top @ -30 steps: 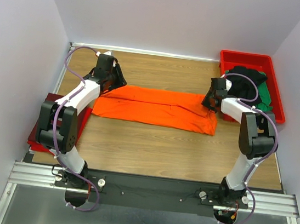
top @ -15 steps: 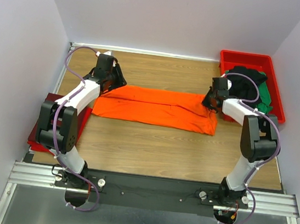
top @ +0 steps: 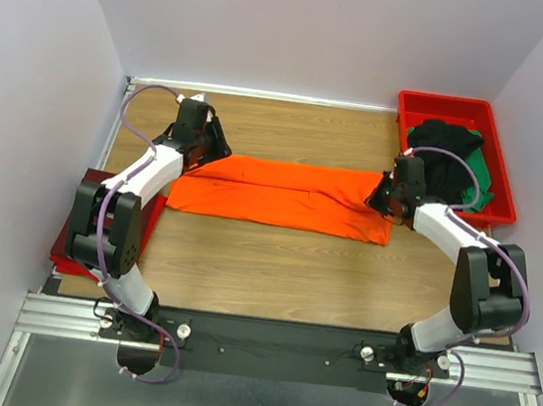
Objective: Fold and stack the t-shirts
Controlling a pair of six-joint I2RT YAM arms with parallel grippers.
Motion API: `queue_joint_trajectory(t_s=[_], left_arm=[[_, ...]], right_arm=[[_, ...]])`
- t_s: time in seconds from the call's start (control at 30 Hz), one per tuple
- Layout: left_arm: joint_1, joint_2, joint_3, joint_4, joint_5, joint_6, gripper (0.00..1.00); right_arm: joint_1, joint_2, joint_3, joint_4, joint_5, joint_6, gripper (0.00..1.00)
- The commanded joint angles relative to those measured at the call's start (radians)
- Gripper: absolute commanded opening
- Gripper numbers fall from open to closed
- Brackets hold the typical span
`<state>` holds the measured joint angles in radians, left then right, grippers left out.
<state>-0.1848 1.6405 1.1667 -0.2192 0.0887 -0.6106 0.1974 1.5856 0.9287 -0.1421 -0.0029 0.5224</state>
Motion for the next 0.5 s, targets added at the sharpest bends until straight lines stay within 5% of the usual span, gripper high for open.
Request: queue_joint_trajectory(t_s=[0.0, 0.47], left_arm=[[-0.004, 0.027, 0.008, -0.002, 0.02, -0.011, 0.52], [-0.005, 0.134, 0.054, -0.006, -0.078, -0.072, 0.5]], right_arm=[[0.004, -0.077, -0.08, 0.003, -0.074, -0.004, 0.04], [0.004, -0.15, -0.252, 0.058, -0.091, -0.002, 0.11]])
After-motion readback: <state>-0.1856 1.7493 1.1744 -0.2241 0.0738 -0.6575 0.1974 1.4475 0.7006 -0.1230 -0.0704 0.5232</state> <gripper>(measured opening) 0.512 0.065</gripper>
